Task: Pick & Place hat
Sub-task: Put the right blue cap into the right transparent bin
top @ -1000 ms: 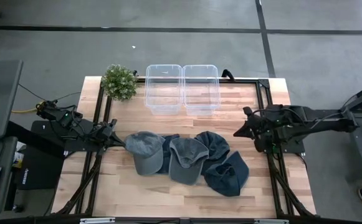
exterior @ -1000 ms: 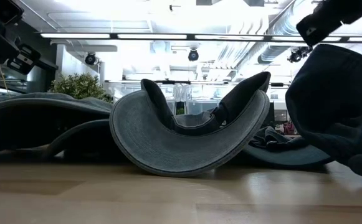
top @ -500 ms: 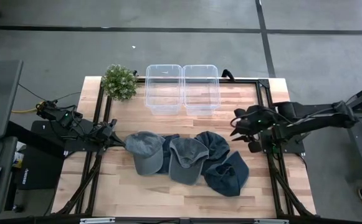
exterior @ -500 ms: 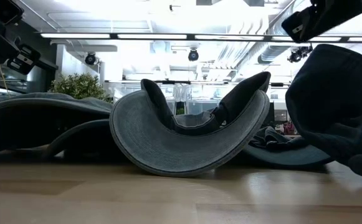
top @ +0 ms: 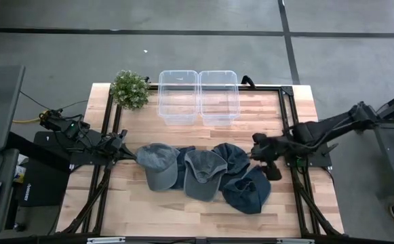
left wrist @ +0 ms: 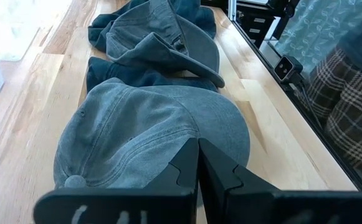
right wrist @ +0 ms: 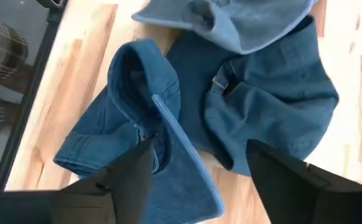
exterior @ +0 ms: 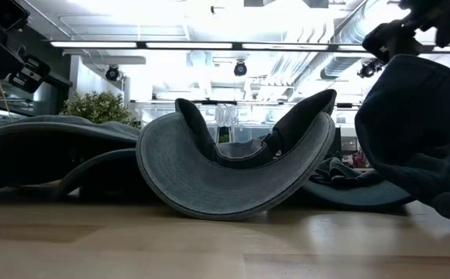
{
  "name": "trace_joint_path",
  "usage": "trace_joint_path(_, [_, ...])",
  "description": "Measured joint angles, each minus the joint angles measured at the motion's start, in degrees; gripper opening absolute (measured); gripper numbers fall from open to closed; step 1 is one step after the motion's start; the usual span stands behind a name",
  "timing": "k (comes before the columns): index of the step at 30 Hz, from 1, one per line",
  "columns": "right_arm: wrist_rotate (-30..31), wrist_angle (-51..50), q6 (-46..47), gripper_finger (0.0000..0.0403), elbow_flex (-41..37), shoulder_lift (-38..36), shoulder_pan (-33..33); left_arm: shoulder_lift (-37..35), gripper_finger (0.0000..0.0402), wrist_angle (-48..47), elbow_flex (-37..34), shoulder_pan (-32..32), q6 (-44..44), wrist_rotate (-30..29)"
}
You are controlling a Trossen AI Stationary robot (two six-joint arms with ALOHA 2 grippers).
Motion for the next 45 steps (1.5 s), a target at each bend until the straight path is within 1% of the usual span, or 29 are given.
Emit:
trace_joint_path(2, [2.1,0.1,2.5,0.0275,0.0,1.0,2.2,0.0,0.0,0.0,0.0,0.0,0.0,0.0])
trace_joint_path(5, [3.6,0.2,4.6,0.0289,0.0,2.8,5.2,0.0,0.0,0.0,0.0,0.0,0.0,0.0])
trace_joint_path(9, [5.5,0.2,3.6,0.0295,0.0,5.6,9.5,0.0,0.0,0.0,0.0,0.0,0.0,0.0])
trace_joint_path(15, [17.0,1.0,0.1,0.0296,0.0,9.4,14.5,0.0,0.0,0.0,0.0,0.0,0.0,0.0])
trace_joint_path(17, [18.8,2.6,0.3,0.0296,0.0,10.5,15.4,0.0,0.0,0.0,0.0,0.0,0.0,0.0])
trace_joint_path(25, [16.9,6.5,6.1,0.0296,0.0,14.4,18.5,0.0,0.0,0.0,0.0,0.0,0.0,0.0])
trace_joint_path(30, [17.6,9.5,8.6,0.0296,0.0,17.0,20.2,0.0,0.0,0.0,0.0,0.0,0.0,0.0])
trace_joint_path(33, [18.8,9.6,9.1,0.0296,0.0,18.7,20.3,0.0,0.0,0.0,0.0,0.0,0.0,0.0])
trace_joint_path(38, [18.9,9.8,11.2,0.0296,0.0,20.9,20.2,0.0,0.0,0.0,0.0,0.0,0.0,0.0])
trace_joint_path(45, [16.9,13.3,15.3,0.0298,-2.3,22.3,20.2,0.0,0.0,0.0,0.0,0.0,0.0,0.0])
